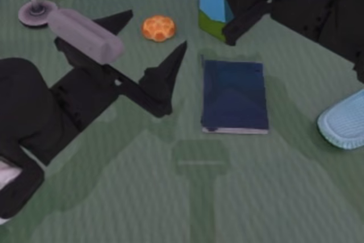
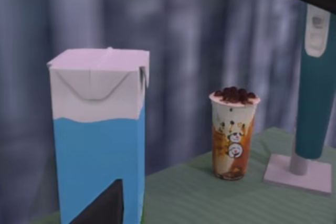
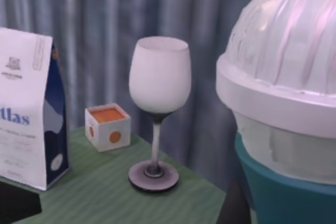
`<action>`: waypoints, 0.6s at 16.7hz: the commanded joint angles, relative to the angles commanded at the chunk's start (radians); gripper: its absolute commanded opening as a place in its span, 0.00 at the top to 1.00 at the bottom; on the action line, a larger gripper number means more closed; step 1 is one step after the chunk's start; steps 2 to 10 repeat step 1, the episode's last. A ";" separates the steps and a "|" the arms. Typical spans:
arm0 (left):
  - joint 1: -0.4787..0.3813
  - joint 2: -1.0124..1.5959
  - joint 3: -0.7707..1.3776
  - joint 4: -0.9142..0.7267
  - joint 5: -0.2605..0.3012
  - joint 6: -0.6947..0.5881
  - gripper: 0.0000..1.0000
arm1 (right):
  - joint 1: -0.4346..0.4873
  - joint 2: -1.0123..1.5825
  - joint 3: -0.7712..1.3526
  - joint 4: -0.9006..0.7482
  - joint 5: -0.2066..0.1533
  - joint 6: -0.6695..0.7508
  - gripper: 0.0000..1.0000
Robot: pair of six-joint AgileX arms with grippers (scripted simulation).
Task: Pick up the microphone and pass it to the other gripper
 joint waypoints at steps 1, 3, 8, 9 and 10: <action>0.001 -0.003 -0.003 0.000 0.001 0.000 0.00 | -0.002 -0.001 -0.002 0.000 -0.002 0.000 1.00; 0.001 -0.003 -0.003 0.000 0.001 0.000 0.00 | -0.002 -0.001 -0.002 0.000 -0.002 0.000 1.00; 0.001 -0.003 -0.003 0.000 0.001 0.000 0.00 | -0.002 -0.001 -0.002 0.000 -0.002 0.000 1.00; 0.001 -0.003 -0.003 0.000 0.001 0.000 0.00 | -0.002 -0.001 -0.002 0.000 -0.002 0.000 1.00; 0.001 -0.003 -0.003 0.000 0.001 0.000 0.00 | -0.002 -0.001 -0.002 0.000 -0.002 0.000 1.00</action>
